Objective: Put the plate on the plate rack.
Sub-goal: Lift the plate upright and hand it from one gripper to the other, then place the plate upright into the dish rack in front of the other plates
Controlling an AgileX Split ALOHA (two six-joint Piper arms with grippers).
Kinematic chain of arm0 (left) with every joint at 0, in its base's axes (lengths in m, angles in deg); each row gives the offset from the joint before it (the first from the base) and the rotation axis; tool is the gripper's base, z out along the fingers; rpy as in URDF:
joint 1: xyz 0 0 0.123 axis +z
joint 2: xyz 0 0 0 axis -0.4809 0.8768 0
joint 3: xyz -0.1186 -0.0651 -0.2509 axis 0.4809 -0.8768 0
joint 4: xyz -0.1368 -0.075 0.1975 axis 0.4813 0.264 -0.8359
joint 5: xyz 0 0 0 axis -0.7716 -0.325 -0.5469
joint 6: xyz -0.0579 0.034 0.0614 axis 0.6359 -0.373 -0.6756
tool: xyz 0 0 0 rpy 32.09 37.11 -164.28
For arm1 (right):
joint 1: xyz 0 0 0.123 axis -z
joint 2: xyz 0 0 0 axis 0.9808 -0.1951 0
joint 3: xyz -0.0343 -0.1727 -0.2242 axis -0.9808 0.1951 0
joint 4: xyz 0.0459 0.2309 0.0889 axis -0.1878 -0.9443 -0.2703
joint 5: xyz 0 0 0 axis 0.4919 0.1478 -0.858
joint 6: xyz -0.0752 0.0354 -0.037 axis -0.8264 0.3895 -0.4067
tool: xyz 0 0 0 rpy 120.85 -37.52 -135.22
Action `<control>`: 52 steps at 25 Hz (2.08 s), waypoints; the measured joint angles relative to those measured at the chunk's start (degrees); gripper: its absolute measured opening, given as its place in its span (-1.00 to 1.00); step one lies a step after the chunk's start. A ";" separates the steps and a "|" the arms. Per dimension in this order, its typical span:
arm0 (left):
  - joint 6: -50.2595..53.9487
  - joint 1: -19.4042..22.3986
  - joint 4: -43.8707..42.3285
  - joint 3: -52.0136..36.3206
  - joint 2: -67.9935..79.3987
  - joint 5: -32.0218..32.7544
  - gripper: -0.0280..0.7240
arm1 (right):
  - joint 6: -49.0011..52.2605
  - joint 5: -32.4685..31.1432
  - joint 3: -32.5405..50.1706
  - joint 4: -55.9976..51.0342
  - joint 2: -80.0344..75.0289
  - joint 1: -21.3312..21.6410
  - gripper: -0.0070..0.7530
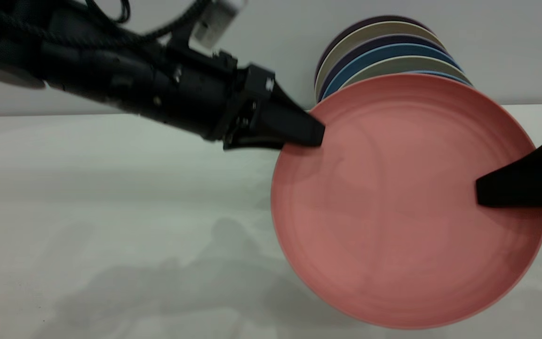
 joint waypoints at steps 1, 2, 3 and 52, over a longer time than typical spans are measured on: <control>0.00 0.08 0.00 0.00 -0.89 0.00 0.04 | -0.51 0.42 -0.37 0.00 0.00 0.00 -0.81; 0.00 0.19 0.00 0.00 -1.65 0.00 0.14 | -0.78 1.01 -1.03 0.05 0.00 0.00 -0.81; 0.00 0.26 0.00 0.00 -2.52 -0.08 0.20 | -1.28 1.63 -2.03 0.05 0.00 0.00 -0.81; 7.44 6.52 -10.31 -0.22 -13.95 -10.86 0.33 | -6.04 32.23 -20.84 46.02 12.36 -16.57 -0.81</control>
